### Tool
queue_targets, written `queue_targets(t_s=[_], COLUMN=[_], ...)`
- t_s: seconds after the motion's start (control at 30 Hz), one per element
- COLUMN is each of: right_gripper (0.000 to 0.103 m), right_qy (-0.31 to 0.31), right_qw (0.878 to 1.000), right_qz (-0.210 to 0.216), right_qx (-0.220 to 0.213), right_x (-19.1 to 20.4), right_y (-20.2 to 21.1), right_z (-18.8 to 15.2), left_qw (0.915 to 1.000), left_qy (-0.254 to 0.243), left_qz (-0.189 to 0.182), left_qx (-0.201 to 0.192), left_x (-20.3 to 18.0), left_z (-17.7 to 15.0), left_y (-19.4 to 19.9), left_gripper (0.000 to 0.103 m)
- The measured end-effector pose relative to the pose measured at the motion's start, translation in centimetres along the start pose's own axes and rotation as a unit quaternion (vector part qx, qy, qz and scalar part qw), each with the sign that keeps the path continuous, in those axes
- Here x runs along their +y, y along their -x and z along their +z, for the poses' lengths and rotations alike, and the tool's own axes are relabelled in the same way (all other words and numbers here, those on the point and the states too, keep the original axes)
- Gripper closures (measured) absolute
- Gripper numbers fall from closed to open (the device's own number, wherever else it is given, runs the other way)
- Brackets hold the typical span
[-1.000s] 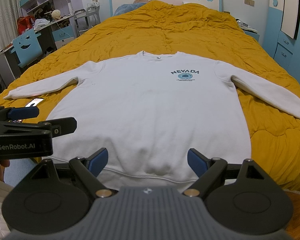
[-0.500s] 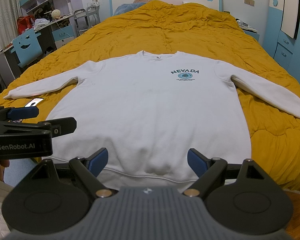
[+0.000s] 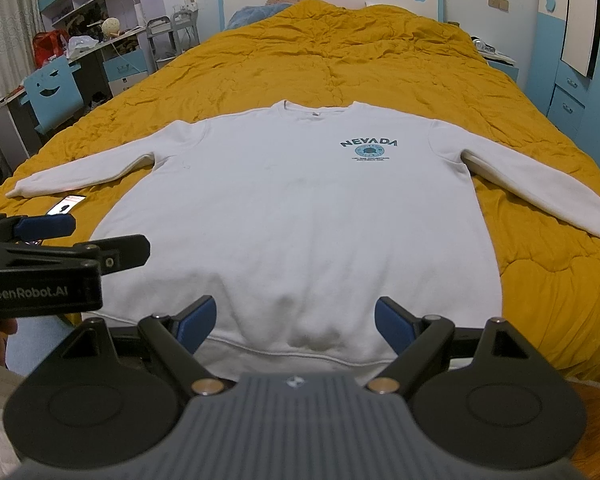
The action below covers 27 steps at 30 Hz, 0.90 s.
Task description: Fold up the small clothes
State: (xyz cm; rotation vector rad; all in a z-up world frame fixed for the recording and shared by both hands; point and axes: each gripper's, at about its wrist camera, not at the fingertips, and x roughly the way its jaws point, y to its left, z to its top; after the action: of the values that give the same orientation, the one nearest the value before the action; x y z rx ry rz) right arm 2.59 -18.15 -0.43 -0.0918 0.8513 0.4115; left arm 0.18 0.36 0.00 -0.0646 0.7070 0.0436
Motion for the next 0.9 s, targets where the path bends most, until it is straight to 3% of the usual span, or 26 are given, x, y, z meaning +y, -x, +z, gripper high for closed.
queue_targets(t_s=[0.37, 0.53, 0.77, 0.9], right_gripper=[0.021, 0.021, 0.021, 0.021], right_qy=[-0.018, -0.038, -0.052, -0.060], right_qw=[1.000, 0.999, 0.994, 0.988], right_qz=[-0.010, -0.017, -0.017, -0.015], right_qx=[-0.002, -0.020, -0.091, -0.142], right_x=[-0.9, -2.1, -4.3, -5.4], right_y=[-0.5, -1.2, -2.7, -3.5], right_z=[1.0, 2.5, 6.1, 8.1], left_qw=[0.9999, 0.9999, 0.9986, 0.9951], left_qy=[0.007, 0.016, 0.030, 0.068], left_qz=[0.007, 0.000, 0.006, 0.042], left_qx=[0.013, 0.002, -0.042, -0.059], left_x=[0.8, 1.7, 6.0, 11.6], left_z=[1.0, 2.4, 5.4, 7.6], left_y=[-1.6, -2.5, -4.9, -6.3], left_gripper=[0.000, 0.000, 0.000, 0.000])
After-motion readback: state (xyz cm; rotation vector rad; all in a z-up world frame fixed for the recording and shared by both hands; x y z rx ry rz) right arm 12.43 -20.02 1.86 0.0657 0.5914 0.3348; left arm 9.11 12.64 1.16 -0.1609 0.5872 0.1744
